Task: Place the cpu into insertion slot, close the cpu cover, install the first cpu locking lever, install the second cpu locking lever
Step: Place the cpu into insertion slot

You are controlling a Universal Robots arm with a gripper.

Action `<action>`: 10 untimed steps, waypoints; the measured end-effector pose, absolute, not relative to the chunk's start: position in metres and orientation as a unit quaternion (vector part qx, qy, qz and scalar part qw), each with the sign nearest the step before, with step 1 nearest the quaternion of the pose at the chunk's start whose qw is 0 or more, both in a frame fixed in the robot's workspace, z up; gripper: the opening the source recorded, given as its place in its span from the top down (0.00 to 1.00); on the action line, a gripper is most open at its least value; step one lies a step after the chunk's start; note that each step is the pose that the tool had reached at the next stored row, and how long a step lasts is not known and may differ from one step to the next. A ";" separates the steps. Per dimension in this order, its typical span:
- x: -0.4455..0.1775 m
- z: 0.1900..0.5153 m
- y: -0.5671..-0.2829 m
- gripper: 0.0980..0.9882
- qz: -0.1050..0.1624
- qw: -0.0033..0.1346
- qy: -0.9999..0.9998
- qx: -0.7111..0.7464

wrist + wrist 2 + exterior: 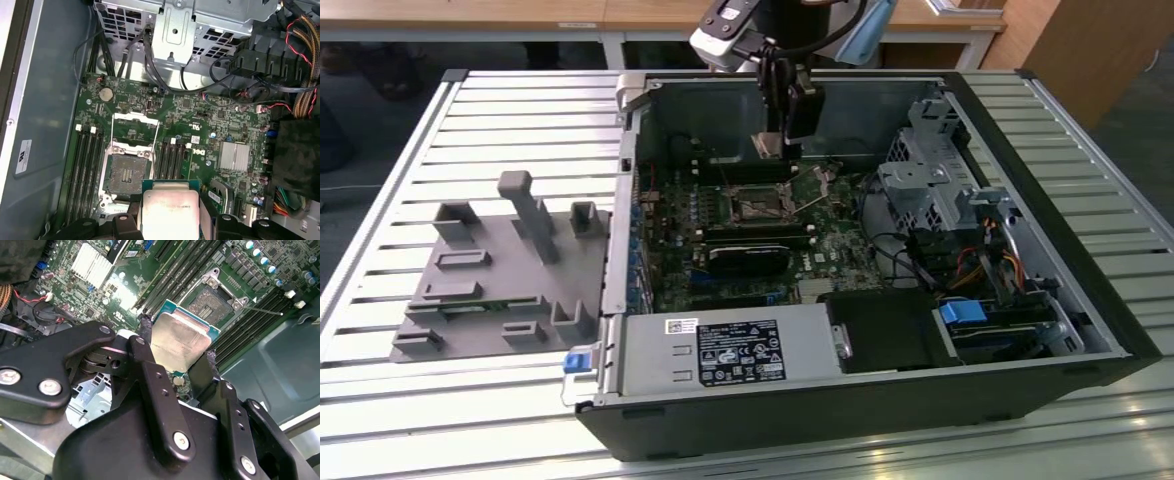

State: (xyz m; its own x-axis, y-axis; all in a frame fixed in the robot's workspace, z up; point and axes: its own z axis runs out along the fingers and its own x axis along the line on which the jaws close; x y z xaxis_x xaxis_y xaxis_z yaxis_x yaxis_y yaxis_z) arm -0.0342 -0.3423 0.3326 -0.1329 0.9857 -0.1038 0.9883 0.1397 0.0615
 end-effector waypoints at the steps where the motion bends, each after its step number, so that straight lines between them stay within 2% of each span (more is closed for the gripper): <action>1: -0.034 0.332 -0.342 0.50 -0.012 0.060 0.752 0.656; 10: -0.034 0.328 -0.342 0.50 -0.017 0.065 0.752 0.656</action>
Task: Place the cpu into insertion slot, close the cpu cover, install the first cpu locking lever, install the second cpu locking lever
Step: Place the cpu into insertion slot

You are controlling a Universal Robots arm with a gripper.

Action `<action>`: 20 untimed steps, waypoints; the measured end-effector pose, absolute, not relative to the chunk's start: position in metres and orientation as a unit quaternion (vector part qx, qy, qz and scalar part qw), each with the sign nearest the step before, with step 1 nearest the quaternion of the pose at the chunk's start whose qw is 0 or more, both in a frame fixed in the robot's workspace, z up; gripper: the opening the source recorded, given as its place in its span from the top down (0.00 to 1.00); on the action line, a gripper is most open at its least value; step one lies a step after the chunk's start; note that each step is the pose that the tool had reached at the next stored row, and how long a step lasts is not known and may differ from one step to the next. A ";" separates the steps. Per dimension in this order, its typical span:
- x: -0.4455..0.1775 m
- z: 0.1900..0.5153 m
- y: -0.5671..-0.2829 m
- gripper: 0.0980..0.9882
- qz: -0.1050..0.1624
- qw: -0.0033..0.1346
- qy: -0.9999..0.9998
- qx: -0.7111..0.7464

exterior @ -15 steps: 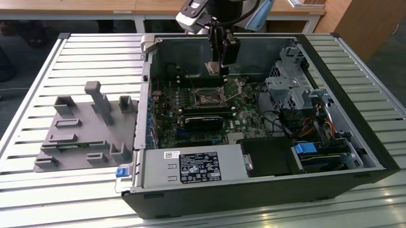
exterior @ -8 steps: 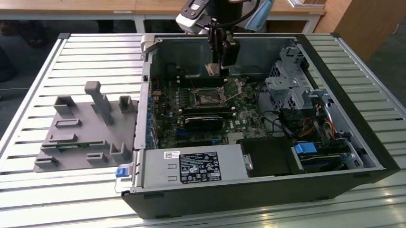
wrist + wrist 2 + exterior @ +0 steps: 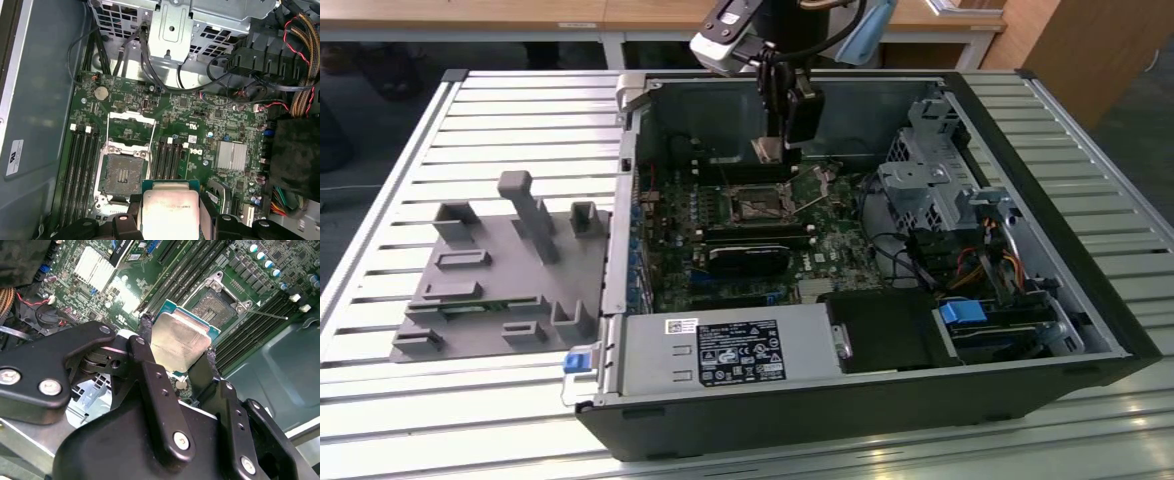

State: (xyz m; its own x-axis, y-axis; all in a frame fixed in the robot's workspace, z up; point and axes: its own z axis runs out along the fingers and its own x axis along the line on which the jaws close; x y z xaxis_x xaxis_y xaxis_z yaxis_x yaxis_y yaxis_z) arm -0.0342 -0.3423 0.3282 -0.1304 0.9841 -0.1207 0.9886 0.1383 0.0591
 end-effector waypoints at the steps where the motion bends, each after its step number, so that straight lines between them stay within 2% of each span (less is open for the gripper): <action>1: -0.034 0.328 -0.342 0.50 -0.018 0.066 0.751 0.656; 15: -0.034 0.321 -0.342 0.50 -0.029 0.075 0.750 0.656; 20: -0.034 0.319 -0.342 0.50 -0.026 0.072 0.749 0.658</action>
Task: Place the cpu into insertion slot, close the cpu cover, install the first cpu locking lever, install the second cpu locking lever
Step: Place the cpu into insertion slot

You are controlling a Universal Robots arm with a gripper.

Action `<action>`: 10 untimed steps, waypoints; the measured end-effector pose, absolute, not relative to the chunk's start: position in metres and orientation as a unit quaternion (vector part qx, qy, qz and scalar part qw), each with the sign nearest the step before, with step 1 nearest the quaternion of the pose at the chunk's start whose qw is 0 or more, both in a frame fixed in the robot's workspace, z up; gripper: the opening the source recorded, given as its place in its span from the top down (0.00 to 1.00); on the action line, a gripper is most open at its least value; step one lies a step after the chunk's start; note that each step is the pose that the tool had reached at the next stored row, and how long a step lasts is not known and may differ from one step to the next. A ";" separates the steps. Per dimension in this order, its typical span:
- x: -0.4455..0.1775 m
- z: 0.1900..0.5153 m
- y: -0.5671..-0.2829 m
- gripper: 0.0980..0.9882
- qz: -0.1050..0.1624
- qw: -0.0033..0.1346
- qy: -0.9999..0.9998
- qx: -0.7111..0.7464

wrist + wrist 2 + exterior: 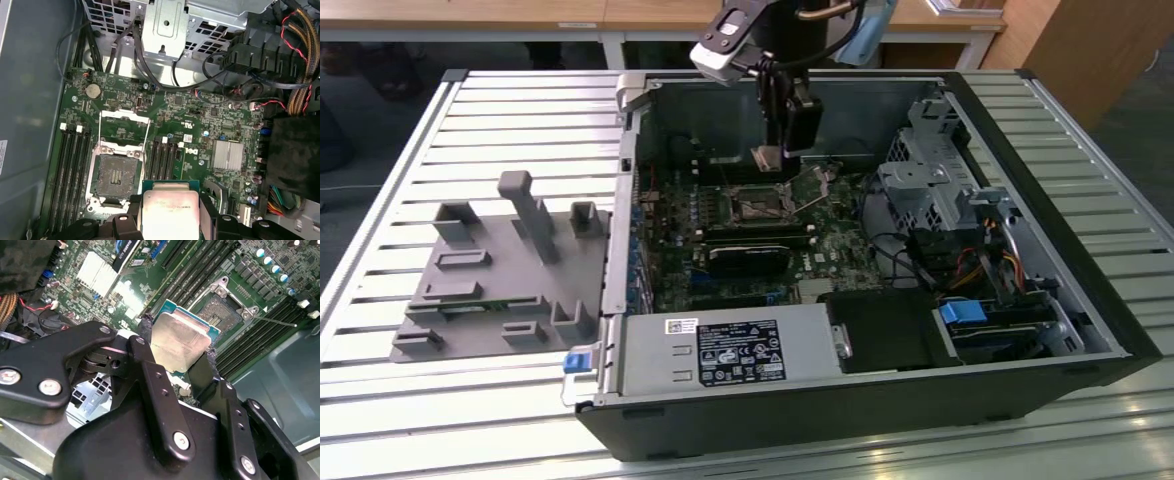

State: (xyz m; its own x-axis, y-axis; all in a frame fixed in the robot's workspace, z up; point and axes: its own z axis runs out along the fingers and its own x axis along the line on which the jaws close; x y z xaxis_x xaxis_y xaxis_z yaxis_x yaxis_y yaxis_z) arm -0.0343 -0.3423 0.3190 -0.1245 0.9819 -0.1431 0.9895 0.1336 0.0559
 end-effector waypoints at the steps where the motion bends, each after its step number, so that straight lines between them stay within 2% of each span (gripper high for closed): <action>1: -0.034 0.319 -0.342 0.50 -0.025 0.071 0.749 0.658; 10: -0.034 0.314 -0.342 0.50 -0.009 0.057 0.746 0.664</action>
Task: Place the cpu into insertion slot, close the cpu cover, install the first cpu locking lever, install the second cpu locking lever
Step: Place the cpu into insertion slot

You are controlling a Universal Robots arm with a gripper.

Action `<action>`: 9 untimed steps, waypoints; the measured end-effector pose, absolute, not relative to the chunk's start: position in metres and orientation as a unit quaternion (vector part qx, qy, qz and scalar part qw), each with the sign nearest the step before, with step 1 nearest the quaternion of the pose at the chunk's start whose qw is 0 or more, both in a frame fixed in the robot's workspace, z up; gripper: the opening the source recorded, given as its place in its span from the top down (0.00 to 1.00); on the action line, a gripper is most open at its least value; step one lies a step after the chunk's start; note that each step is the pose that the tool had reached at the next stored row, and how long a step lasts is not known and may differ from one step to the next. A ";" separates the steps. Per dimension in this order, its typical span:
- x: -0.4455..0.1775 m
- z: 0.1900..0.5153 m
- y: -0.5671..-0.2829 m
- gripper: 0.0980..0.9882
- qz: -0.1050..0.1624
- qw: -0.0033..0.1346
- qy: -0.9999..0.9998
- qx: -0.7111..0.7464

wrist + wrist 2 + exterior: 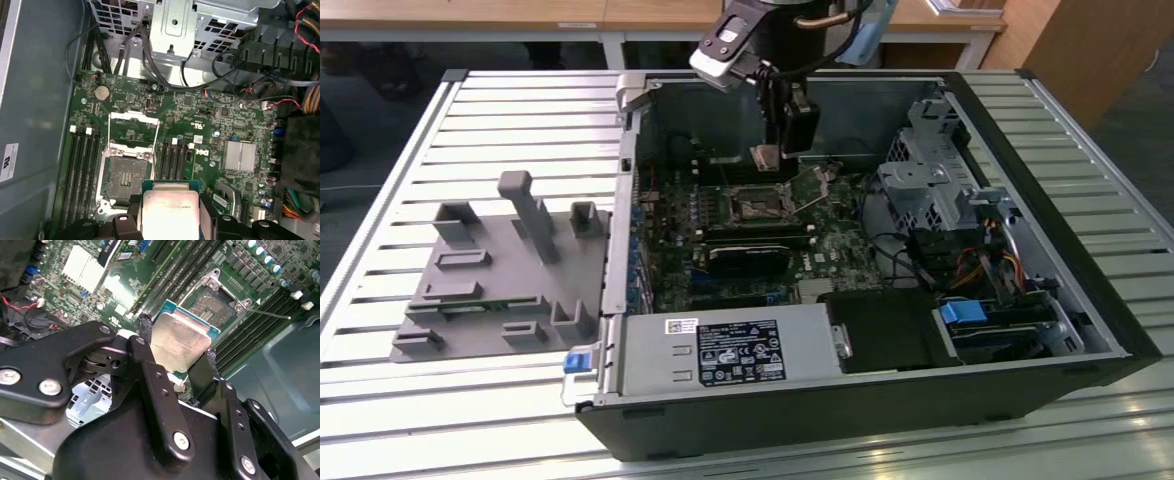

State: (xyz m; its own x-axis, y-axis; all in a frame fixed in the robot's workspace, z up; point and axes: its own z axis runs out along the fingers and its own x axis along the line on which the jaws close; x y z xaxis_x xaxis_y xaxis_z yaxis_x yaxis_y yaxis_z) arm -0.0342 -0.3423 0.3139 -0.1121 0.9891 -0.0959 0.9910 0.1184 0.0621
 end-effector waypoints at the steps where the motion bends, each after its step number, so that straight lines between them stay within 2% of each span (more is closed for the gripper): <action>1: -0.034 0.313 -0.342 0.50 -0.007 0.055 0.745 0.665; 9: -0.034 0.307 -0.342 0.50 0.009 0.040 0.742 0.669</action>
State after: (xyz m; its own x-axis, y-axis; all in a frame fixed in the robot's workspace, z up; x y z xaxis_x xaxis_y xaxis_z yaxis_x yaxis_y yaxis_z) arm -0.0342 -0.3422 0.3073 -0.1012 0.9938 -0.0472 0.9923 0.1042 0.0676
